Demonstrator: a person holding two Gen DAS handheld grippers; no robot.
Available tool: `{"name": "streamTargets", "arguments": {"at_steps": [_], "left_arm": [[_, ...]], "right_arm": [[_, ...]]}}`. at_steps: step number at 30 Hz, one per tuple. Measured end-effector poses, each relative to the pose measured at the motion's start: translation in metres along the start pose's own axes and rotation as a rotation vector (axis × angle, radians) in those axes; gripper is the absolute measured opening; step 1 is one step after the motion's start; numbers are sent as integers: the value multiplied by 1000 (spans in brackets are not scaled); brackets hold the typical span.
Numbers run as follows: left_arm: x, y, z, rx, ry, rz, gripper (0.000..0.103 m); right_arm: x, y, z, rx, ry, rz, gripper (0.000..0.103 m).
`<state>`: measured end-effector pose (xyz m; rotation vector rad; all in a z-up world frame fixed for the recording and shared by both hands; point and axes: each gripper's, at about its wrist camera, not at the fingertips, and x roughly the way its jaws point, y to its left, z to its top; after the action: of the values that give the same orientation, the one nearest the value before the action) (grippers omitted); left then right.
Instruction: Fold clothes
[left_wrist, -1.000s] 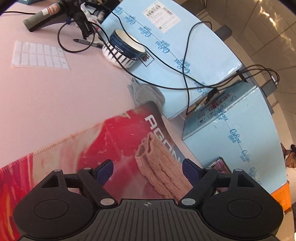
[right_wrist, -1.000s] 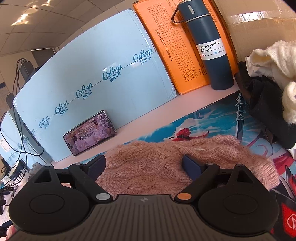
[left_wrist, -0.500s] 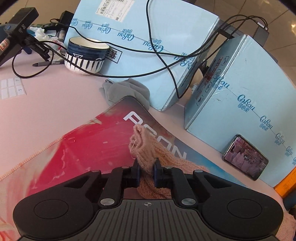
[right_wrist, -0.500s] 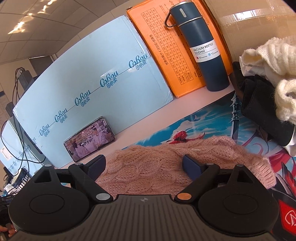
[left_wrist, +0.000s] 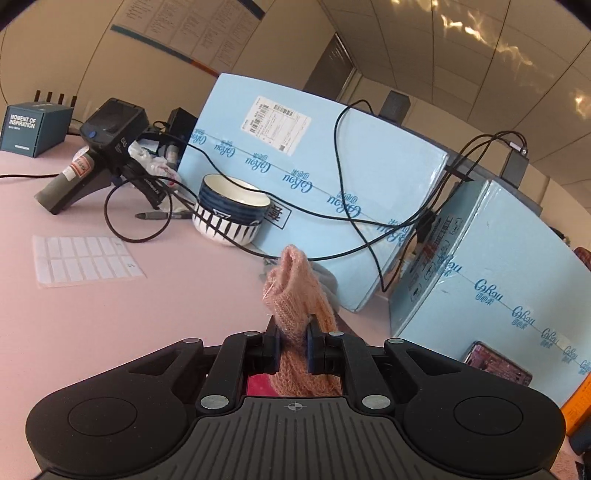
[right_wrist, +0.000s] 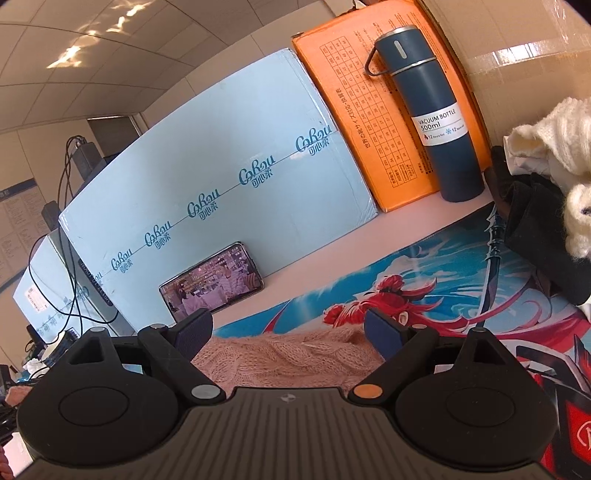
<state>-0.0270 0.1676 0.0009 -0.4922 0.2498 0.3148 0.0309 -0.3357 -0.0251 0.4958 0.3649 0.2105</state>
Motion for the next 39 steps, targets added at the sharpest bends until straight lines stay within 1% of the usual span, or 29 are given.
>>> {"name": "streamTargets", "arguments": {"at_steps": [1, 3, 5, 8, 10, 14, 15, 16, 17, 18, 19, 20, 21, 23, 24, 28, 31, 32, 33, 34, 38, 39], "left_arm": [[-4, -8, -1, 9, -10, -37, 11], [-9, -27, -2, 13, -21, -137, 11], [-13, -49, -8, 38, -9, -216, 12], [-15, -82, -20, 80, 23, -322, 12], [-15, -101, -32, 116, 57, -370, 12], [-11, -128, -59, 197, 137, -417, 13], [-8, -133, -66, 218, 168, -430, 13], [-6, -139, -73, 239, 200, -443, 16], [-3, -143, -79, 259, 225, -451, 22], [-1, -146, -85, 266, 244, -457, 24], [0, -147, -88, 265, 256, -473, 32], [1, -148, -91, 264, 268, -490, 42], [0, -146, -91, 250, 271, -518, 49], [-7, -144, -89, 216, 258, -570, 77], [-11, -143, -87, 194, 247, -594, 80], [-8, -132, -81, 9, 318, -709, 81], [8, -127, -87, -126, 453, -737, 81], [12, -127, -90, -134, 482, -737, 81], [17, -130, -94, -121, 516, -722, 81], [23, -133, -99, -105, 552, -686, 81], [35, -131, -106, -107, 579, -686, 81], [34, -129, -104, -122, 580, -689, 81]], "right_arm": [[-3, 1, 0, 1, -17, 22, 90], [-7, 0, 2, 16, -47, 63, 90], [-7, -1, 3, 19, -50, 62, 90], [-3, -4, 3, 33, -25, 51, 90], [-3, -3, 3, 32, -22, 59, 90], [-2, -3, 2, 31, -12, 65, 90], [-1, -2, 2, 30, -9, 66, 90], [-1, -2, 2, 30, -6, 67, 90], [-1, -2, 2, 30, -4, 69, 90], [-1, -2, 2, 29, -3, 71, 90], [-1, -2, 2, 29, -1, 72, 90], [-1, -1, 1, 29, 0, 72, 90], [-1, -1, 1, 29, 1, 73, 90], [-1, -1, 2, 29, 5, 77, 90], [-1, 0, 2, 28, 6, 78, 90], [-1, 1, 1, 25, 5, 81, 90], [-1, 1, 1, 26, 7, 79, 90], [-1, 1, 1, 26, 8, 79, 90], [-1, 1, 1, 26, 9, 79, 90], [0, 1, 1, 26, 10, 79, 90], [0, 1, 1, 26, 15, 79, 90], [1, 1, 1, 26, 16, 79, 90]]}}
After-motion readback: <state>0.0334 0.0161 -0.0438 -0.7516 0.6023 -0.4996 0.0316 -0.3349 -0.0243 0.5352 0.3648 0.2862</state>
